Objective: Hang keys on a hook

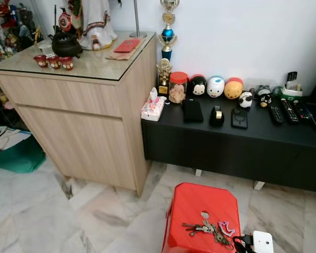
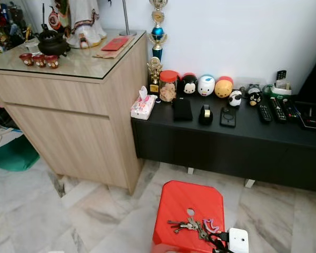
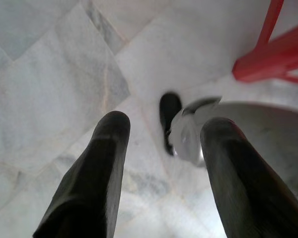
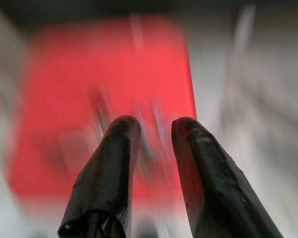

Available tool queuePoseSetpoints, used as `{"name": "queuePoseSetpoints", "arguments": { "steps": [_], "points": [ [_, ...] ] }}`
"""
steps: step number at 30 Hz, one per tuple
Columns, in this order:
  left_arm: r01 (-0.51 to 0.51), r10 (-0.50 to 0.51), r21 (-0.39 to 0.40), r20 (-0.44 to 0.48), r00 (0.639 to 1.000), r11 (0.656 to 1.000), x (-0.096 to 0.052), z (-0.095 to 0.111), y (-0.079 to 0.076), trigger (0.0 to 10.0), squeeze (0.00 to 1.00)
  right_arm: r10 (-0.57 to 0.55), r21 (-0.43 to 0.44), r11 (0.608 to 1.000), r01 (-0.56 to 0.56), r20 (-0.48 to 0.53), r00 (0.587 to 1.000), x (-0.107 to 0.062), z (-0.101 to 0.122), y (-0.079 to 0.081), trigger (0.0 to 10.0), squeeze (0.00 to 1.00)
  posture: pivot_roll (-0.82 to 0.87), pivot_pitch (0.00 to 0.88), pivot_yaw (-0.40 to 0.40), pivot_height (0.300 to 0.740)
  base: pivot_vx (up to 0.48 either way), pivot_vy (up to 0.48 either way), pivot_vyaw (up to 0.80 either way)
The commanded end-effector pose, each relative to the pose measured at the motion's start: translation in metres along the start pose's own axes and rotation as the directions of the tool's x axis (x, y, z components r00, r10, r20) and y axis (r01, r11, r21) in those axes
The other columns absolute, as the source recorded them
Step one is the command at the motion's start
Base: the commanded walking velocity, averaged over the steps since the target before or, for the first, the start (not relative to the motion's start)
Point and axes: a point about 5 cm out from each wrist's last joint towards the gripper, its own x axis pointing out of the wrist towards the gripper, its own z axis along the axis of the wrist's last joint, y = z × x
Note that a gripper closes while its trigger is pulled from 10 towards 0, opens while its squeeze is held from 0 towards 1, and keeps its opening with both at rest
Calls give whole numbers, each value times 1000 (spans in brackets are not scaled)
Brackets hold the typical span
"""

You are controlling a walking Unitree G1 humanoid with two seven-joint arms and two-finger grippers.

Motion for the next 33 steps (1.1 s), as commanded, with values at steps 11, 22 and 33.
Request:
{"name": "queuePoseSetpoints", "arguments": {
  "steps": [11,22,33],
  "points": [
    [-2,2,18,7,1000,1000,0,-1,-2,10000,0,68,-78,995,-62,88,994,5,17,8,10000,1000,-22,0,-57,740,0,0,0],
    [0,0,33,4,1000,999,-1,-3,-3,10000,0,83,-90,993,-81,18,996,3,5,14,10000,1000,-23,0,-49,740,0,0,0],
    [-1,1,17,4,1000,1000,0,-3,-4,10000,0,-25,-101,995,4,-206,978,-13,-37,1,10000,0,-13,0,-49,740,0,131,0]
  ]
}}
